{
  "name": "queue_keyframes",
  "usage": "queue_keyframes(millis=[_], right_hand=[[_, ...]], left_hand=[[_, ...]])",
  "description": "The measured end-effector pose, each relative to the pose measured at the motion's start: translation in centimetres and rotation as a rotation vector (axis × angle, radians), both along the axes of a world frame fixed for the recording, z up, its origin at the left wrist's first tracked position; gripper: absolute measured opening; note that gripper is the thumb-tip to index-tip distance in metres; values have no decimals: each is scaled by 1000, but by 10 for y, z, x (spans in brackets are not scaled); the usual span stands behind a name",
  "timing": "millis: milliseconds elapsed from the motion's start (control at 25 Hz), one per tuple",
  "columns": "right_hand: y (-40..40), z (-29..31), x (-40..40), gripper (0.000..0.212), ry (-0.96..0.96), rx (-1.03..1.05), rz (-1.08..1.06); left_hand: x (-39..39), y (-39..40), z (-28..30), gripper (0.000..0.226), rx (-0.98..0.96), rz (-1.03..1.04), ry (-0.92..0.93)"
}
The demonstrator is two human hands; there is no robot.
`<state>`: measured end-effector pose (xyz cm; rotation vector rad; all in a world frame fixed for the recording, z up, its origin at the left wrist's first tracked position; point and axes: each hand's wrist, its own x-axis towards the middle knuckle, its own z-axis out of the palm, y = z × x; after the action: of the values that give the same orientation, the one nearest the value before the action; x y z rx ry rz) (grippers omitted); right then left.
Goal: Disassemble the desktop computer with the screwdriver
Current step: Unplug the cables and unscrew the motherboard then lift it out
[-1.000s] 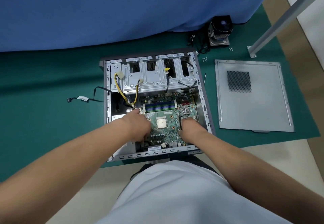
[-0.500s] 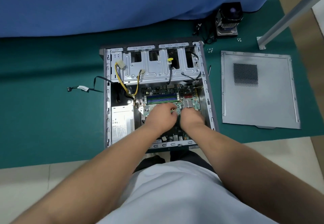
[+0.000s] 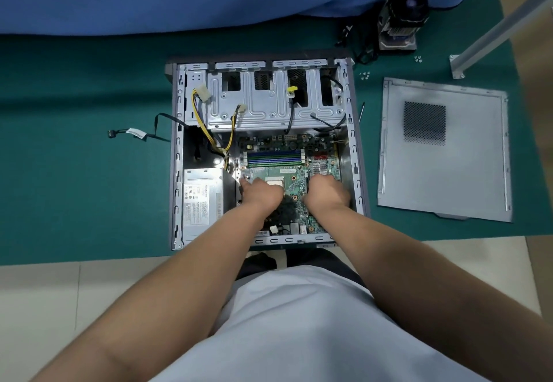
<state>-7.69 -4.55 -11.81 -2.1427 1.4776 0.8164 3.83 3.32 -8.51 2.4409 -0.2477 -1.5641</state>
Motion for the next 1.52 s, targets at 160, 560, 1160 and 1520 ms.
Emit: queue_keyframes(millis=[160, 560, 1160, 1520], right_hand=[[0, -1, -1, 8, -13, 3, 1], [-2, -4, -2, 28, -49, 10, -67], [-3, 2, -2, 24, -109, 24, -146], [-3, 4, -1, 26, -237, -6, -264]], left_hand=[[1, 6, -4, 35, -93, 90, -53], [4, 9, -6, 53, -72, 266, 39], [8, 10, -14, 51, -97, 301, 85], [15, 5, -20, 39, -193, 343, 107]])
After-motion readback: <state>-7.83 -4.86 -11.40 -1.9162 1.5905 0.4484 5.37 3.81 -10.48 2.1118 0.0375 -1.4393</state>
